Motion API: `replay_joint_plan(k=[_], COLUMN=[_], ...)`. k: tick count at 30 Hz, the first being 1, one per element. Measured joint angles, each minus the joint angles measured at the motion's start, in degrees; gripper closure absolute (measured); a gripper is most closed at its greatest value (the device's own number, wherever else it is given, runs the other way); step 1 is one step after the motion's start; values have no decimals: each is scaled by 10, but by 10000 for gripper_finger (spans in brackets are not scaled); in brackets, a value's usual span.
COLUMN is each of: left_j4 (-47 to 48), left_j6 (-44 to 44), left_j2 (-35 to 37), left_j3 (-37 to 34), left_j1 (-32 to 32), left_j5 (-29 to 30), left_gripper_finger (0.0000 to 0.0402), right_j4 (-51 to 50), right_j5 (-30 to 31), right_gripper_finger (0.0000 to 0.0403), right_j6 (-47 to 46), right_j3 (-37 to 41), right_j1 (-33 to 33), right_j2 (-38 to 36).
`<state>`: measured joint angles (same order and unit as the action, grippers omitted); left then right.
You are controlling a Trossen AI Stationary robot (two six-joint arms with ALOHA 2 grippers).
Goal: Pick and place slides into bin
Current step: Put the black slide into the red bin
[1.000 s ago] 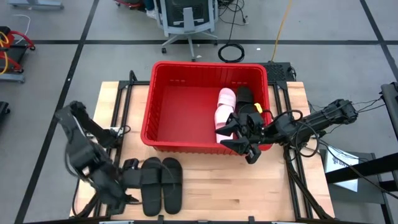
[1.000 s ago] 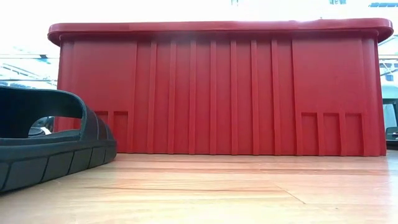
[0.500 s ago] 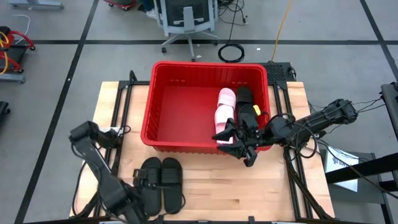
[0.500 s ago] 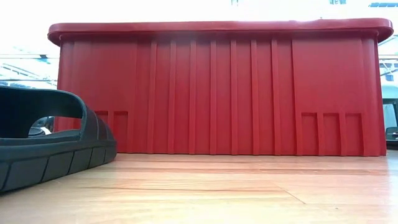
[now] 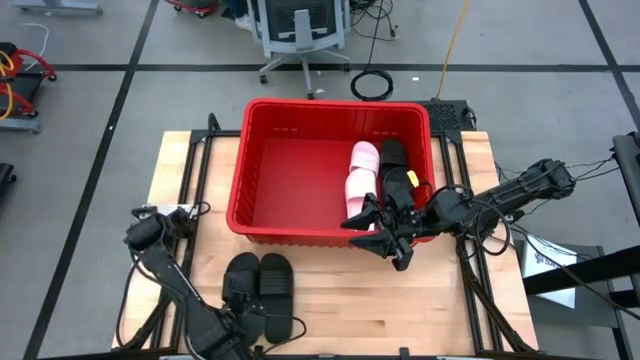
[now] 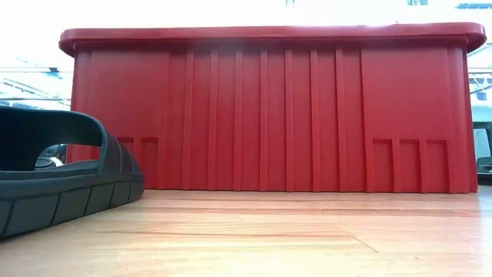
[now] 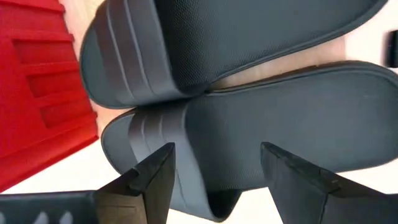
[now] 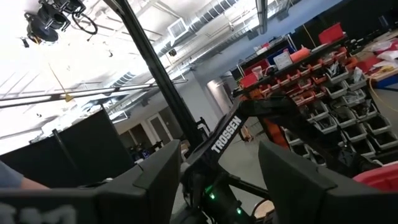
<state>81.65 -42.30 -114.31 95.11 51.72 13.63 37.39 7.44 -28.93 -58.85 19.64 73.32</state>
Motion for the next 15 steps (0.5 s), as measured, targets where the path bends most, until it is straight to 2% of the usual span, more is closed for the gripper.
replay_joint_plan(k=[5, 15], left_j4=[2, -14], left_j6=[-11, -26], left_j2=[-7, -7], left_j3=[-25, -130], left_j1=[0, -14], left_j5=[24, 15], left_gripper_finger=[174, 174], right_j4=[0, 0], right_j5=[0, 0], right_gripper_finger=[197, 197], right_j6=[-5, -19], right_j3=[0, 0], right_j1=[0, 0], right_j2=[0, 0])
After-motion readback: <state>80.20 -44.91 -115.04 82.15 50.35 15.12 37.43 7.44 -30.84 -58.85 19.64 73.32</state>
